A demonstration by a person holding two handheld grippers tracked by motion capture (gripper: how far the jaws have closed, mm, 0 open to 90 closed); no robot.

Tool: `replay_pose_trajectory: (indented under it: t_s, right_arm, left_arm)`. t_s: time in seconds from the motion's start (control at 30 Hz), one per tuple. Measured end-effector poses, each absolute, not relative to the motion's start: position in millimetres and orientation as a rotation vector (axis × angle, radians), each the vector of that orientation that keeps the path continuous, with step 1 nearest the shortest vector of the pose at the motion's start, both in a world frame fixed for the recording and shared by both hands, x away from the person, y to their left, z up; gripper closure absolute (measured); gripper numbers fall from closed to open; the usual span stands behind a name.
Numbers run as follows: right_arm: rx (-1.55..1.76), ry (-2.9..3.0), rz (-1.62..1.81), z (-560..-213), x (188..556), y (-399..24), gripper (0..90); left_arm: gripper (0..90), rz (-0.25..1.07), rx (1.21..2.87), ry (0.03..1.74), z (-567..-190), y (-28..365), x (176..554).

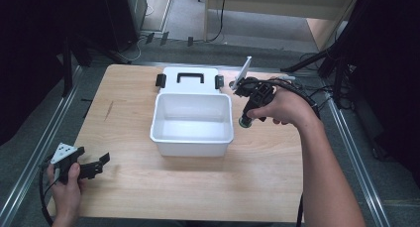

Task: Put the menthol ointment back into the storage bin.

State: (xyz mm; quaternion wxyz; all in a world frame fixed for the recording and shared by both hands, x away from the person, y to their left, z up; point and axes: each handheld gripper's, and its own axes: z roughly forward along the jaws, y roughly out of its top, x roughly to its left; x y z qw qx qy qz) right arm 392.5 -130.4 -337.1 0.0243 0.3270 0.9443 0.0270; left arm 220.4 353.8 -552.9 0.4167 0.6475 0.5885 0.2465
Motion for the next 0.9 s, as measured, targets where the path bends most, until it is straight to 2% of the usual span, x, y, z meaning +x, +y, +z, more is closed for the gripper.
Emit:
replay_pose_trajectory:
  t_s: [0.37,0.9]
  right_arm:
    - [0.956,2.926,0.086,-325,393,-109,51.3]
    - [0.799,2.972,0.155,-329,395,-83,51.3]
  left_arm:
    - [0.0,0.615,1.63,1.475,-553,354,221]
    - [0.0,0.609,1.636,1.474,-553,354,221]
